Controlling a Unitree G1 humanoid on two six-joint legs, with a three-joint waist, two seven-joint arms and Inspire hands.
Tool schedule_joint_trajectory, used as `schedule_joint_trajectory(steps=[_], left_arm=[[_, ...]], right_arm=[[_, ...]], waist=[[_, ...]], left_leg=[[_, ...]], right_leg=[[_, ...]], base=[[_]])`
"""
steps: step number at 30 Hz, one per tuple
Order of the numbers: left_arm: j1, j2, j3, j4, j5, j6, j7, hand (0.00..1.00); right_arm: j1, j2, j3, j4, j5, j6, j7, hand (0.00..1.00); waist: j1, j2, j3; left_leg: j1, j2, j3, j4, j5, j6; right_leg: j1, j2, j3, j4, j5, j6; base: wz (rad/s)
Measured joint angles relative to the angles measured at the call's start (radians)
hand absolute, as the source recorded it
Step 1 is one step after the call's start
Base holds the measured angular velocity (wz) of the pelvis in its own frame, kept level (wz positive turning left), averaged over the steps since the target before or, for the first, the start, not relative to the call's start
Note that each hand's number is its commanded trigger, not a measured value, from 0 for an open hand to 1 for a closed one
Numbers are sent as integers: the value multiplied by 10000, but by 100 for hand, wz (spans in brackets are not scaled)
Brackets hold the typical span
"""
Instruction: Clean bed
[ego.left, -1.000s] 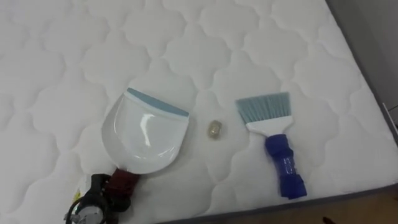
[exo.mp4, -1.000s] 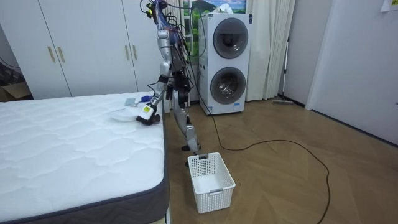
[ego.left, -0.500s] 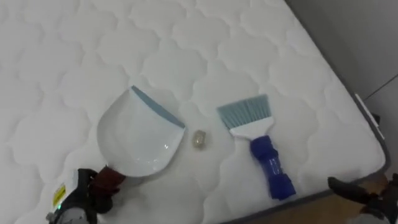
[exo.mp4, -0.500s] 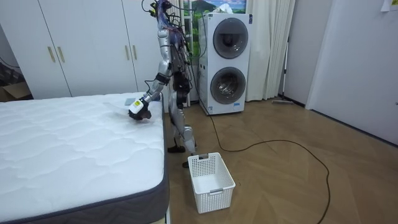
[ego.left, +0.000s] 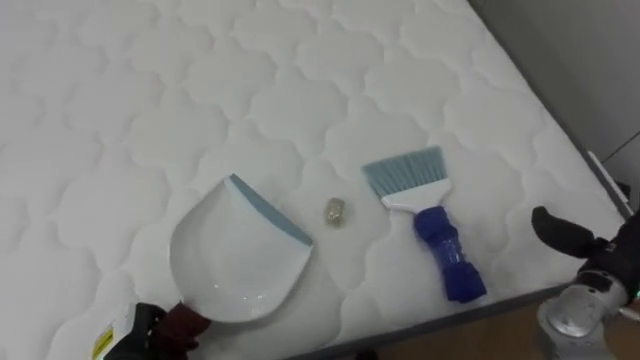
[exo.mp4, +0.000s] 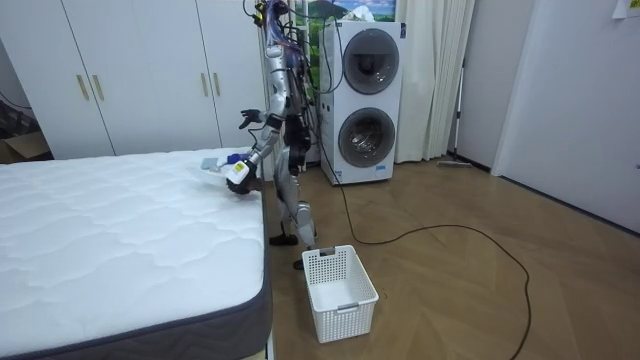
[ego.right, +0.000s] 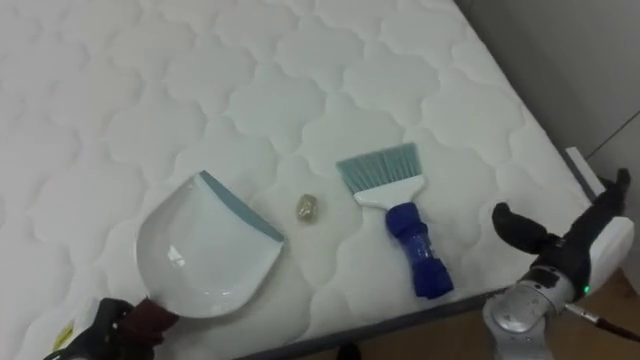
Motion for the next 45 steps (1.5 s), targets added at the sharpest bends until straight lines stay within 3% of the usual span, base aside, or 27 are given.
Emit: schedule_joint_trajectory(steps=[8, 14, 37, 45], left_arm=[[-54, -16, -41, 22, -13, -53, -57, 100], [-407, -5, -530, 66, -109, -44, -480, 100], [-541, -9, -633, 197, -110, -90, -1210, 100], [-590, -9, -660, 325, -109, -240, -1213, 100]], right_arm=[[7, 0, 398, 2, 3, -12, 46, 0], [0, -4, 885, 2, 38, -78, 278, 0], [-20, -4, 1485, -571, -210, -257, 1981, 0], [0, 18, 2189, 646, -1108, -285, 2593, 0]], waist=[[96, 105, 8], [123, 283, 15], [185, 406, 72], [157, 440, 88]], left_leg=[[-4, 28, -15, -3, 2, 6], [-28, 12, -12, -29, -9, 25], [-197, 0, 125, -48, -6, 30], [-286, 13, 103, -9, -2, 32]], right_leg=[[-7, -4, -43, 39, -45, -28], [-73, -61, -55, 133, -162, 26], [-384, -108, -107, 409, -317, 18], [-342, -148, -177, 316, -332, 30]], base=[[1], [3], [0], [4]])
